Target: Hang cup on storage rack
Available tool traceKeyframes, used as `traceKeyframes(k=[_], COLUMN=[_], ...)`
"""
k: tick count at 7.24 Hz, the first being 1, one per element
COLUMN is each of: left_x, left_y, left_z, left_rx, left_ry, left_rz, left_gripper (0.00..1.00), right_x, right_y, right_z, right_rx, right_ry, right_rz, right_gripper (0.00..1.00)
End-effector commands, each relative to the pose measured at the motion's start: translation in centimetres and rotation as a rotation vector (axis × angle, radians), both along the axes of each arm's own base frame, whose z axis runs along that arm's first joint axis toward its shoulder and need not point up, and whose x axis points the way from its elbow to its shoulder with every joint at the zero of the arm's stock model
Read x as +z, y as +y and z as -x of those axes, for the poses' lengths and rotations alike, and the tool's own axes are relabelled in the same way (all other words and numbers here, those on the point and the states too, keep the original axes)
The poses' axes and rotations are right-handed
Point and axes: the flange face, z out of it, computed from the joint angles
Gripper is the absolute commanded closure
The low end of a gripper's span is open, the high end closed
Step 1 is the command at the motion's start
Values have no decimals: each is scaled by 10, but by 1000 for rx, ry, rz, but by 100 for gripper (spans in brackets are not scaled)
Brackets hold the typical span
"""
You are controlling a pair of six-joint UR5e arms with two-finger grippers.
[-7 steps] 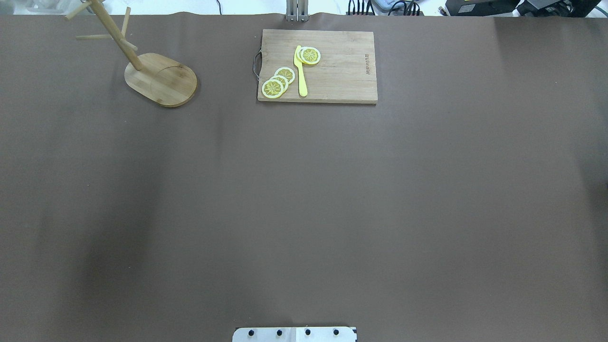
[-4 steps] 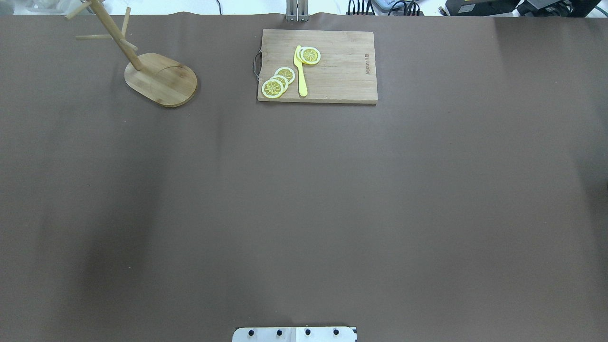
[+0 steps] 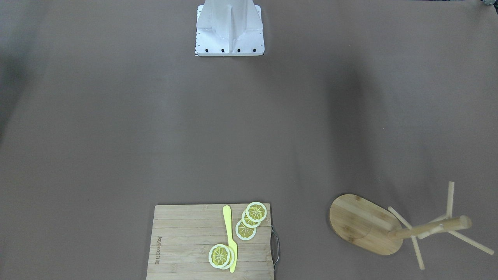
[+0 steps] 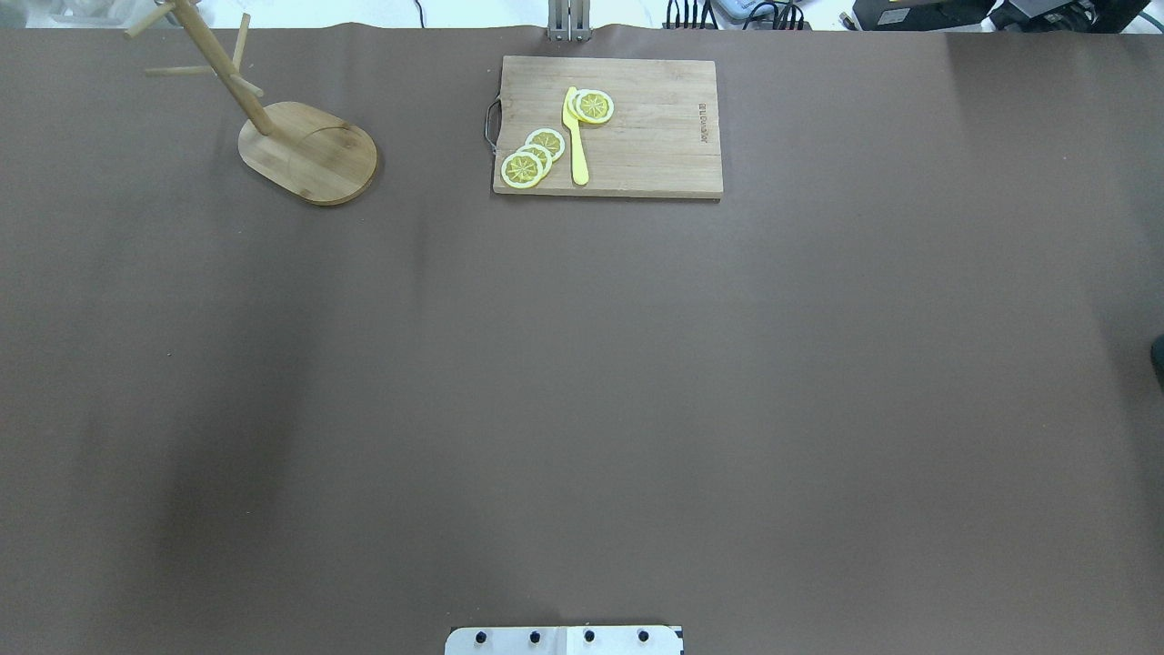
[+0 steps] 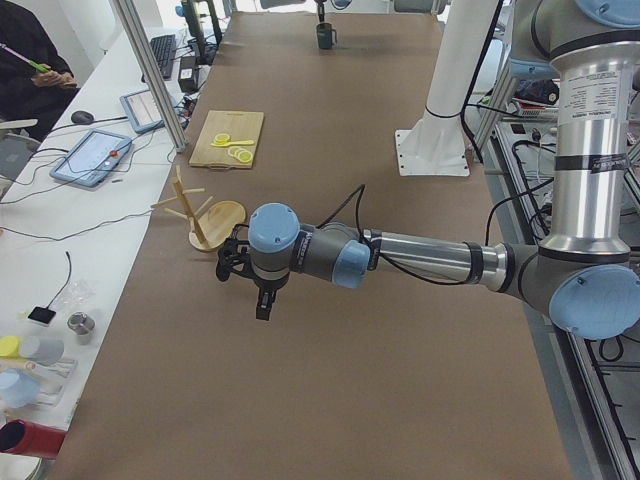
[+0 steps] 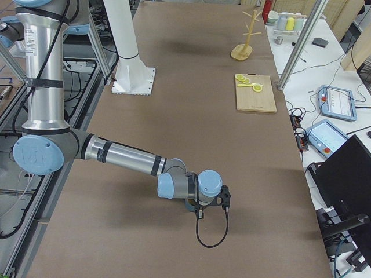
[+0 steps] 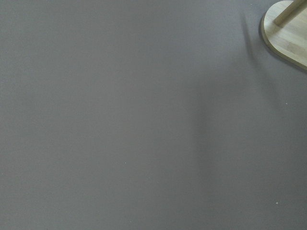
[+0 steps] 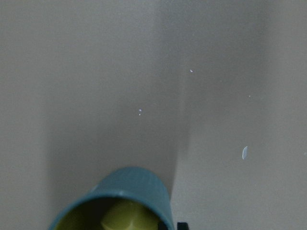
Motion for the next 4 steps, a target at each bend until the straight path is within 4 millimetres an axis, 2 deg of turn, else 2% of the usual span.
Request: traceKeyframes(k=[1,2,3,4], left_x=[0,0,0,2], left_y=[0,0,1,3], left_z=[2,2,7,7], left_rx=[-2,-2,-11,-10], left_ry=[13,13,14,17], left_rz=[3,3,2,6], left_gripper=[2,2,2,2], right_x=[-82,-141,-217,-283], right_y=[-23,-29,-33,-42], right_z=[9,13,25,54], right_rx=[140,245,363,409], right_ry=[-97,-176,-212,-248], right_rz=[52,131,198,248], right_gripper=[100,100,100,100])
